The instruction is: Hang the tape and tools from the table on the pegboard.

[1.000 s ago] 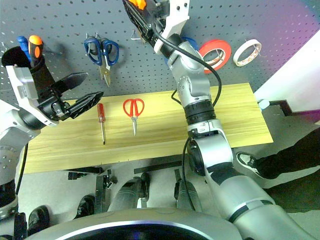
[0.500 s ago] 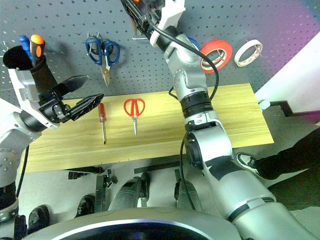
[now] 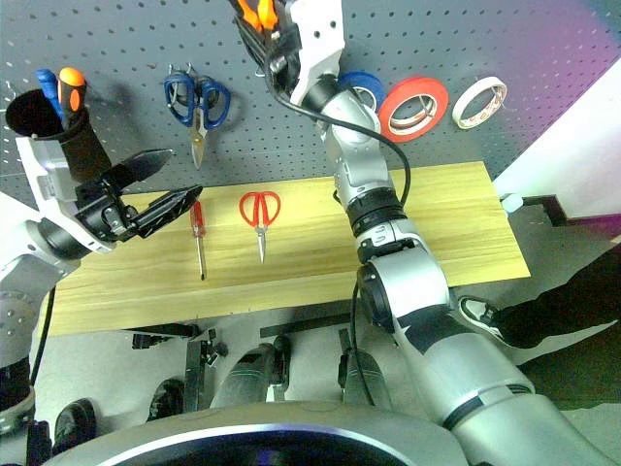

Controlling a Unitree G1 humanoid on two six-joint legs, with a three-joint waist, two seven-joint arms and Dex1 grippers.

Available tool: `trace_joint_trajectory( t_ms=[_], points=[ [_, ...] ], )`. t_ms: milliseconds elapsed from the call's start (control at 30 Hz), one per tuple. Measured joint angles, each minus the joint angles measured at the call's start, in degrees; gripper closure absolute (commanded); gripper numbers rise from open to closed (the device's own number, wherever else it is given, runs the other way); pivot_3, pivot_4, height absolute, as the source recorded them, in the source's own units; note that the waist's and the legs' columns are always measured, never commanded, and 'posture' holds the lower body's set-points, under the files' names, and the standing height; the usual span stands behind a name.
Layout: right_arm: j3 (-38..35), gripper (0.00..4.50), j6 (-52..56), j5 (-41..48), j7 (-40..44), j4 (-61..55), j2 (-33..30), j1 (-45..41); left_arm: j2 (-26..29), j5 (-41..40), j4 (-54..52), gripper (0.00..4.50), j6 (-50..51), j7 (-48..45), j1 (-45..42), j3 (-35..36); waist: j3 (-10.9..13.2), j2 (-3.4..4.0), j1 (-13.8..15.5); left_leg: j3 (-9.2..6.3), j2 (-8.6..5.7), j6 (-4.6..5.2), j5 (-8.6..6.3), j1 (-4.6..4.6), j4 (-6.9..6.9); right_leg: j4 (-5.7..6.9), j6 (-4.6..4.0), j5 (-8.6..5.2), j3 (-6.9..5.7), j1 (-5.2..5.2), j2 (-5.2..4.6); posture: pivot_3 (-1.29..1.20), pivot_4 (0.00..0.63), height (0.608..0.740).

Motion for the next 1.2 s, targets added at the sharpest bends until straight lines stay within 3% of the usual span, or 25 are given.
trace_joint_trajectory(
  t_ms=[233, 567, 1200],
  points=[
    [0.7, 2.31, -2.1, -2.7, -4.4, 0.0, 0.4, 0.7, 0.1, -0.2, 0.0, 0.00, 0.0, 0.1, 0.3, 0.2, 0.0, 0.00, 0.1, -0.01, 0.00, 0.00, 0.00, 0.00, 0.03, 0.00, 0.00, 0.00, 0.00, 0.02, 0.00, 0.12, 0.241, 0.740],
    [3.4, 2.31, -4.3, -9.6, -17.4, -0.2, 0.8, 3.1, 0.3, -0.2, 0.0, 0.00, 0.3, 0.0, 0.2, 0.2, 0.0, -0.01, 0.9, -0.05, -0.01, -0.01, 0.00, 0.00, 0.18, 0.02, -0.03, 0.02, -0.01, 0.10, 0.01, 0.12, 0.249, 0.740],
    [3.3, 2.31, -1.8, -9.3, -21.9, -1.4, 3.1, 6.4, 0.7, -0.2, 0.0, 0.00, 0.4, 0.5, 0.1, 0.2, 0.0, 0.00, 1.2, -0.05, 0.02, -0.01, 0.00, 0.01, 0.19, 0.02, -0.07, 0.03, 0.00, 0.09, 0.05, 0.13, 0.253, 0.740]
  ],
)
